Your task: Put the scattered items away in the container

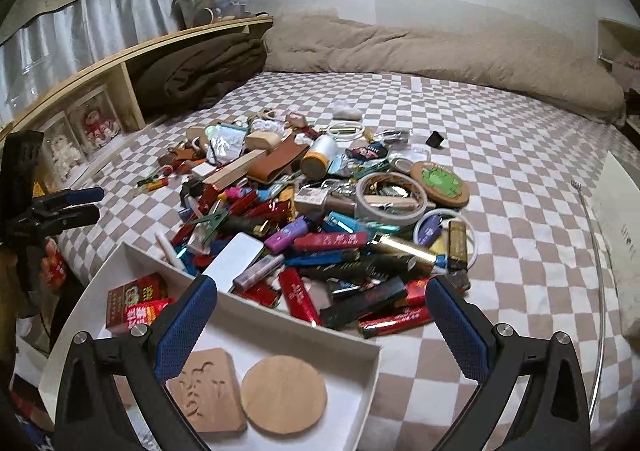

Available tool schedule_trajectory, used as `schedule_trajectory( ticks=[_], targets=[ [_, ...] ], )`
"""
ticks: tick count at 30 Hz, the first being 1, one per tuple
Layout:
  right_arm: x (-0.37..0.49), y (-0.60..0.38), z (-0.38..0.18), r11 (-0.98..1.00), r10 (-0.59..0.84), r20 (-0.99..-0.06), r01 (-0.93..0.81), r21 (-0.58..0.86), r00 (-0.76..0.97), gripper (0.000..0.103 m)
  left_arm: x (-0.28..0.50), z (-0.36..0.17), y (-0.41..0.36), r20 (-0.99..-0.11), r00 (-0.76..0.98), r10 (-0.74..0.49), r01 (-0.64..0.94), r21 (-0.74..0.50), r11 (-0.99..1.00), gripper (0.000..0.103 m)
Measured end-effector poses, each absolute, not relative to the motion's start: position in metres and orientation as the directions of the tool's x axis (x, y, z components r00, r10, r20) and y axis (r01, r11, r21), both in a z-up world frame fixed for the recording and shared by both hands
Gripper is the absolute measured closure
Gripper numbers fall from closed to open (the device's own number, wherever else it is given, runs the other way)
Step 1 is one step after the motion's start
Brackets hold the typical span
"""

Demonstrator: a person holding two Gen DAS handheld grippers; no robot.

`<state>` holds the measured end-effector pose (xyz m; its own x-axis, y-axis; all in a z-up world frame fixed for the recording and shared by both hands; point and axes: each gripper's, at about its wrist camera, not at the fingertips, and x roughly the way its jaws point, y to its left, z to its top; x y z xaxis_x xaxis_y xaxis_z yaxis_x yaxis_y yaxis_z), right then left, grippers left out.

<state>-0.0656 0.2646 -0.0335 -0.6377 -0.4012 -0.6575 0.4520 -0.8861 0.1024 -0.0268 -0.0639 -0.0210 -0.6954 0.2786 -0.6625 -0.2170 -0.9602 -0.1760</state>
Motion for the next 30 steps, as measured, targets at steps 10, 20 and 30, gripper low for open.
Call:
schedule_trajectory(
  ticks=[10,20,30],
  targets=[
    [-0.083,0.275,-0.03,-0.912,-0.35,-0.649,0.404,0.072,-0.675,0.0,-0.055,-0.029,-0.112,-0.679,-0.706,0.199,-0.097,-0.185,-0.978,0.0],
    [-0.098,0.291,-0.044,-0.939,-0.31,-0.664,0.327,0.103,-0.681,0.0,-0.085,-0.074,-0.17,-0.77,-0.637,0.048,0.141,-0.177,-0.974,0.0],
    [-0.101,0.296,-0.048,-0.946,-0.296,-0.674,0.306,0.109,-0.677,0.0,-0.118,-0.102,-0.195,-0.799,-0.572,-0.188,0.287,0.02,-0.958,0.0]
  ],
)
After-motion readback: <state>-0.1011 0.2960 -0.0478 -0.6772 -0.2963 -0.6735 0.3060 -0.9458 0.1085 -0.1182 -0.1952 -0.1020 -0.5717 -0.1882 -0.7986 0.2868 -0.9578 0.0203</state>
